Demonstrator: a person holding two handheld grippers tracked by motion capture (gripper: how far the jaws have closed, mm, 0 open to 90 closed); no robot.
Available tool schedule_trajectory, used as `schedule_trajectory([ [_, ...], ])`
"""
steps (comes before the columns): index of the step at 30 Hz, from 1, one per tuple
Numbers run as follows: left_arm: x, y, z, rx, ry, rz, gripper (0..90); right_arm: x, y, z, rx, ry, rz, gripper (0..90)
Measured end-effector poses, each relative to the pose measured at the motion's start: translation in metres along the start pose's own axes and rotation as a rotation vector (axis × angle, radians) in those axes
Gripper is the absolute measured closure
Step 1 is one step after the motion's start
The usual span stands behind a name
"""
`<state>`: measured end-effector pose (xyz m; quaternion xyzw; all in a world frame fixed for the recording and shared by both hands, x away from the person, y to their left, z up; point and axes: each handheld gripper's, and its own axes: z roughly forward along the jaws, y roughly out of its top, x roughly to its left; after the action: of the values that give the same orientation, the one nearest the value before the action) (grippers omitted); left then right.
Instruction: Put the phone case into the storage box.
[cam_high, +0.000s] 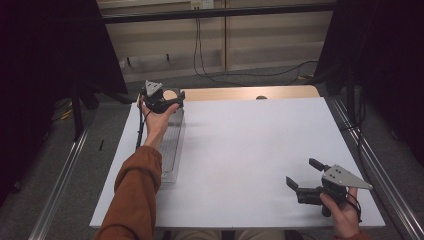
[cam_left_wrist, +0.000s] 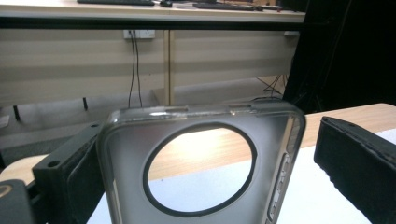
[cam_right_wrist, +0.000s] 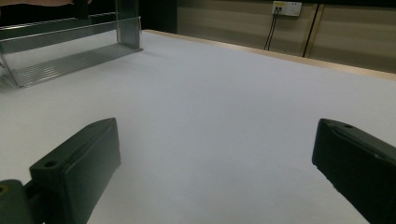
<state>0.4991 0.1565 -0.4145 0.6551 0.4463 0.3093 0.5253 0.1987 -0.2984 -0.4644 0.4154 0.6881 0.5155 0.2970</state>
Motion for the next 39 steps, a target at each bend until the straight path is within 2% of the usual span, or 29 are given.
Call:
schedule_trajectory([
  [7,0.006,-0.001,-0.003,0.017,-0.004,-0.005,1.8,0.001,0.000,0.001,0.002,0.011,0.004,0.6],
  [8,0.007,-0.001,-0.004,0.023,-0.005,0.005,1.8,0.001,0.000,0.001,0.002,0.011,0.005,0.6],
  [18,0.008,-0.003,-0.011,0.024,-0.005,0.000,2.1,0.001,0.000,0.001,0.001,0.007,0.010,0.6],
  [20,0.009,-0.004,-0.012,0.016,-0.018,-0.012,2.1,0.001,0.000,0.002,0.005,0.011,0.008,0.6],
  [21,0.010,-0.004,-0.013,0.029,-0.009,-0.004,2.1,0.001,0.000,0.002,0.005,0.012,0.008,0.6],
  [26,0.012,-0.005,-0.017,0.013,-0.026,-0.025,1.9,0.001,0.000,0.002,0.004,0.010,0.008,0.6],
  [33,0.014,-0.006,-0.025,-0.001,-0.040,-0.024,1.7,0.001,0.000,0.002,0.000,0.004,0.008,0.6],
  [34,0.014,-0.006,-0.027,0.004,-0.031,-0.026,1.7,0.001,0.000,0.002,-0.002,0.002,0.005,0.6],
  [36,0.015,-0.006,-0.029,-0.006,-0.053,-0.031,1.6,0.001,0.000,0.001,0.000,-0.001,0.005,0.6],
  [39,0.016,-0.007,-0.032,-0.006,-0.047,-0.026,1.6,0.001,0.000,0.002,-0.001,-0.004,0.010,0.6],
])
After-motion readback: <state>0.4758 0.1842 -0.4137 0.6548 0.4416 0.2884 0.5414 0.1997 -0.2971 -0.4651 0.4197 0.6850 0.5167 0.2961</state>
